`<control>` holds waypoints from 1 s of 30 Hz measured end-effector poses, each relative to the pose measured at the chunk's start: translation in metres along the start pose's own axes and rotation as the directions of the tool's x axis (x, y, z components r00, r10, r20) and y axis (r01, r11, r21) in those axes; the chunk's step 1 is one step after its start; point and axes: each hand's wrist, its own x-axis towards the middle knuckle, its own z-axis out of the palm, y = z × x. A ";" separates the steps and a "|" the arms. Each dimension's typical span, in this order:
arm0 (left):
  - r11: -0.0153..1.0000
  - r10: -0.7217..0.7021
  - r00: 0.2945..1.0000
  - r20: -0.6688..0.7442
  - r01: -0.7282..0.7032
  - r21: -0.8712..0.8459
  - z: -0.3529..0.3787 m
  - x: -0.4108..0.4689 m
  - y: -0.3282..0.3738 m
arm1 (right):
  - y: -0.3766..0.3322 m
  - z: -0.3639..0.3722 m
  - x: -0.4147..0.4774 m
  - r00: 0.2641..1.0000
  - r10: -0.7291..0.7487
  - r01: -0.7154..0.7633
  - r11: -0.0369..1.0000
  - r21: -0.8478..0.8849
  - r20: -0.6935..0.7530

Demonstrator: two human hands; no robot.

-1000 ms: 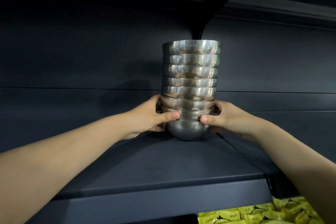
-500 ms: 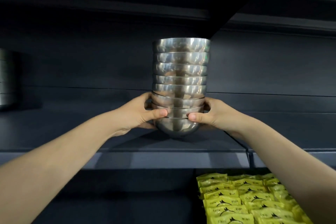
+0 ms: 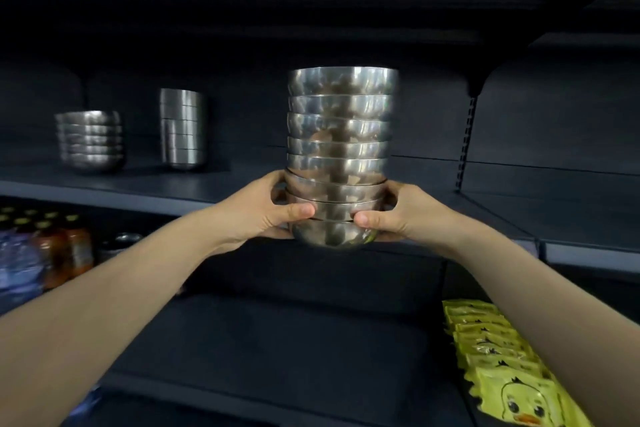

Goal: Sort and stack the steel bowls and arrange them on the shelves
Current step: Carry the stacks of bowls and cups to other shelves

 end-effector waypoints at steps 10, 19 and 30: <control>0.998 -0.051 0.999 -0.001 0.051 0.040 -0.130 -0.149 -0.031 | -0.049 0.186 -0.024 0.997 0.012 -0.012 1.000 0.005 0.070; 0.991 -0.083 0.996 -0.018 0.084 0.102 -0.237 -0.256 -0.076 | -0.065 0.341 -0.028 0.996 0.020 -0.017 0.999 -0.045 0.086; 0.984 -0.154 0.988 -0.026 0.155 0.088 -0.309 -0.269 -0.175 | -0.021 0.440 0.021 0.991 0.060 -0.059 0.998 -0.013 0.116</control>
